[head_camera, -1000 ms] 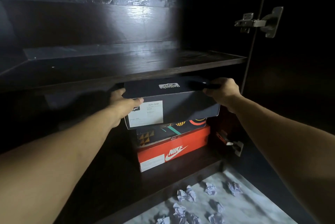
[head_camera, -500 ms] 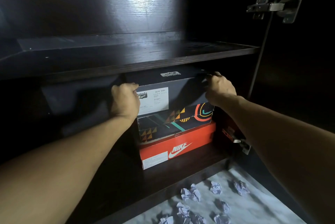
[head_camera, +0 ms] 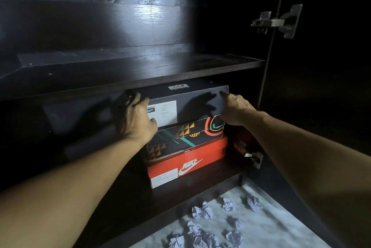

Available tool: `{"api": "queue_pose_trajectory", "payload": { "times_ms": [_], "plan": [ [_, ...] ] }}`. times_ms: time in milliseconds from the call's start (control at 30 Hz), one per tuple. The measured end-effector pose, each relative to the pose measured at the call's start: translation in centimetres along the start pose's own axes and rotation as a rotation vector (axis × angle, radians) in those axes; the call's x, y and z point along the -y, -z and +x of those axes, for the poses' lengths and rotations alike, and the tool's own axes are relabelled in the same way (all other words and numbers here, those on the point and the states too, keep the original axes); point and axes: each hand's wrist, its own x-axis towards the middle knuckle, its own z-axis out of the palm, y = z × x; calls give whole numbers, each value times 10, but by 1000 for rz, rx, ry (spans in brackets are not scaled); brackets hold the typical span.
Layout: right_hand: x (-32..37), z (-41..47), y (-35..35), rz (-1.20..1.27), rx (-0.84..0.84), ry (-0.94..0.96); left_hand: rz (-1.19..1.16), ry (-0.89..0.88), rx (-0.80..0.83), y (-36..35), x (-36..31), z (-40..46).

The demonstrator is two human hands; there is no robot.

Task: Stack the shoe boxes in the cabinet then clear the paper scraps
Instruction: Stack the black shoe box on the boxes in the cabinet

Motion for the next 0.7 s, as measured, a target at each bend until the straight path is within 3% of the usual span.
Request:
{"api": "queue_pose_trajectory", "payload": {
  "times_ms": [100,200,467,700],
  "plan": [
    [-13,-29,26,10,37,4,-30,45,120,9,-23,-21],
    [-26,-69,61,49,88,2,-43,72,392,21,-56,-44],
    [-75,-228,161,51,171,-102,-100,-224,914,60,-181,-118],
    [-142,-398,233,-3,186,-382,-103,-534,1078,86,-291,-212]
  ]
}}
